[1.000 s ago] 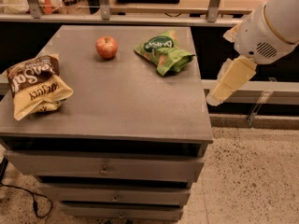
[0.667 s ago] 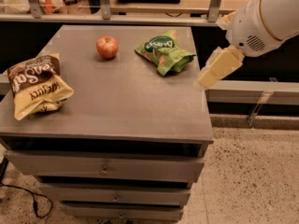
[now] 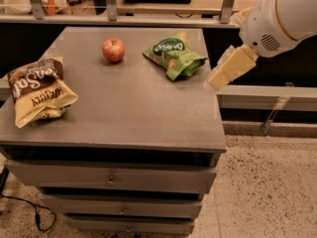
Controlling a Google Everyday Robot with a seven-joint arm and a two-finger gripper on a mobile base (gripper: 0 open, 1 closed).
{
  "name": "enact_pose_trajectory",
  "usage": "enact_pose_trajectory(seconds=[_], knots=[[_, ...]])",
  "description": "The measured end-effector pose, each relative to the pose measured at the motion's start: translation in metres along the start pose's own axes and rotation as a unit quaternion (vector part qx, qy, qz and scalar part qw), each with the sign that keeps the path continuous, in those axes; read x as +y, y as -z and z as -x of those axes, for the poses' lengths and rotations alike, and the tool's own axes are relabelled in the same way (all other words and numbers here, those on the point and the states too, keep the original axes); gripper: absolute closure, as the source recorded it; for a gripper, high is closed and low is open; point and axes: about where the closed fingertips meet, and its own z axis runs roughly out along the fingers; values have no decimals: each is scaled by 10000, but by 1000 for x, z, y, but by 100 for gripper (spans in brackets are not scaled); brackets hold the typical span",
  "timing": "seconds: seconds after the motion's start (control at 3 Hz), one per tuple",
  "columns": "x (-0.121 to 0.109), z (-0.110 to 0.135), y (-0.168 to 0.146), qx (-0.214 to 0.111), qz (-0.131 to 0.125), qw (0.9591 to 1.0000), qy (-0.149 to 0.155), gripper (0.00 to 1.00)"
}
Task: Move apple near brown chip bag
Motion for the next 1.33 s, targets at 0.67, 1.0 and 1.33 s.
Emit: enact_pose_trajectory(seconds=[0.67,1.0,1.33], knots=[[17,36,-59,-190,460,9988,7,0],[25,69,-105,-341,711,9969,56,0],[23,104,-148,-562,858,9947,108,0]])
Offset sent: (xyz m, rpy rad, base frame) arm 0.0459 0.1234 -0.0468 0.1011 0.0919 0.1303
